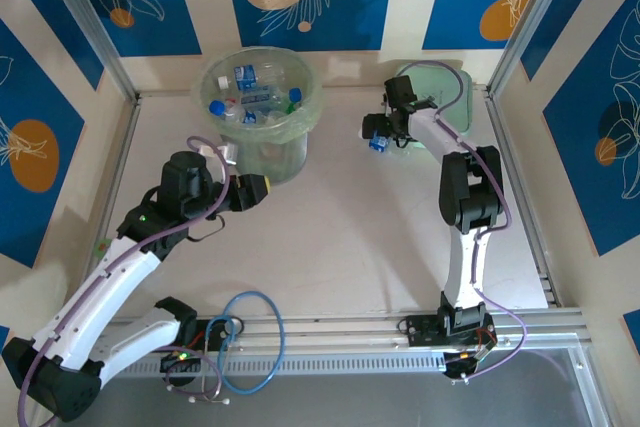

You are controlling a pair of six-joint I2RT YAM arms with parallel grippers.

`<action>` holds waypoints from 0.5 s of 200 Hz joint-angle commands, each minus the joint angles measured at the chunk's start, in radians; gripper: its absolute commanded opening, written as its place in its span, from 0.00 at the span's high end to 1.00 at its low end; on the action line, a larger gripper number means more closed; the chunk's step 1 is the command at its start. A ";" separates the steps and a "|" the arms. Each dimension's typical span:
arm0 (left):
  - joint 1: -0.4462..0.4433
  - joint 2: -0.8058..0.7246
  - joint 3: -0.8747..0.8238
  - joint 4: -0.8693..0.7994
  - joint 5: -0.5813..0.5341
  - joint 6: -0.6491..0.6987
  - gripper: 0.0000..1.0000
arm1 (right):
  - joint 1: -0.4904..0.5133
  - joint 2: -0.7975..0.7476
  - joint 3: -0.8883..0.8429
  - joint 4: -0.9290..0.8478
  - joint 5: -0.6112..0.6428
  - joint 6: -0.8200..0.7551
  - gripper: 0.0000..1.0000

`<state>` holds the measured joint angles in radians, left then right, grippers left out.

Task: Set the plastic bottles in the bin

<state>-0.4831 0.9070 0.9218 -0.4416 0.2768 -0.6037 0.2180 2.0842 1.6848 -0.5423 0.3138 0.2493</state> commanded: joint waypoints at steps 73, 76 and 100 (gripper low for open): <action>-0.007 0.003 0.014 0.049 -0.005 -0.020 0.49 | 0.048 -0.099 -0.180 0.022 -0.028 0.025 0.03; -0.007 0.005 0.014 0.049 -0.004 -0.020 0.49 | 0.051 -0.107 -0.188 0.024 -0.026 0.028 0.03; -0.007 0.010 0.014 0.064 0.003 -0.031 0.49 | 0.057 -0.137 -0.228 0.040 -0.027 0.043 0.02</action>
<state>-0.4831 0.9115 0.9218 -0.4213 0.2768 -0.6201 0.2619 1.9903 1.4933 -0.4934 0.3111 0.2634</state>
